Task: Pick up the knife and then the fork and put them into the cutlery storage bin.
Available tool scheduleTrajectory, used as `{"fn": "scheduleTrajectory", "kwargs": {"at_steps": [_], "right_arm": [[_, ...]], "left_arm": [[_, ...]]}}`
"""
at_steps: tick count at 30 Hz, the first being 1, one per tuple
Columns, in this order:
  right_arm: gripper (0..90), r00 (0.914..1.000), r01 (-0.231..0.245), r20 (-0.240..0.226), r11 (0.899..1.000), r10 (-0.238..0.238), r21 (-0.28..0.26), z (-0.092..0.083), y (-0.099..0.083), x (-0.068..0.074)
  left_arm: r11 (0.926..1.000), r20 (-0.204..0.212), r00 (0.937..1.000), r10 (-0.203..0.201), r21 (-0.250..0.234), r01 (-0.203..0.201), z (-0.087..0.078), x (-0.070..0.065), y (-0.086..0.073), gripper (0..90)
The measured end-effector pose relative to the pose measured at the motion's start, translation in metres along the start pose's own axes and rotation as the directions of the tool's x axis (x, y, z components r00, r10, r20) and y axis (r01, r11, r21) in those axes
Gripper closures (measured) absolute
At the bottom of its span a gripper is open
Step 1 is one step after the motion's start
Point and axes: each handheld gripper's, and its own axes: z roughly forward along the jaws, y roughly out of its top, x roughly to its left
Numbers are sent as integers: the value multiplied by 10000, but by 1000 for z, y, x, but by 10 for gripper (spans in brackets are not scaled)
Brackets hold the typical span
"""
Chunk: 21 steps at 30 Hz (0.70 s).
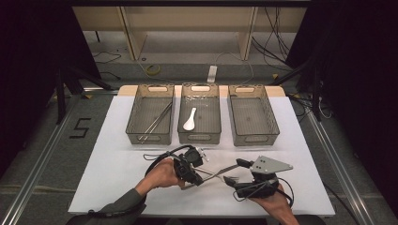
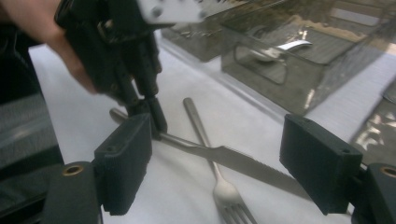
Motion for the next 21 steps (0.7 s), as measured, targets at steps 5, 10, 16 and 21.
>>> {"fn": "scheduleTrajectory", "kwargs": {"at_steps": [5,10,16,21], "right_arm": [[262,9939,1030,-456,9928,-1004,607,13,5,11],[265,9766,2045,-928,9710,-1938,1236,28,9,21],[269,9526,2983,-1201,9358,-2795,1880,43,9,28],[280,9453,3238,-1083,9245,-3076,2012,45,10,28]], "left_arm": [[9999,1,10000,30,120,-30,-1,-2,2,834],[9997,-19,10000,68,255,-68,-1,-4,2,834],[9987,-62,9997,242,446,-239,-3,-4,2,834],[9983,-4,9998,215,541,-214,-2,-5,2,834]]}}
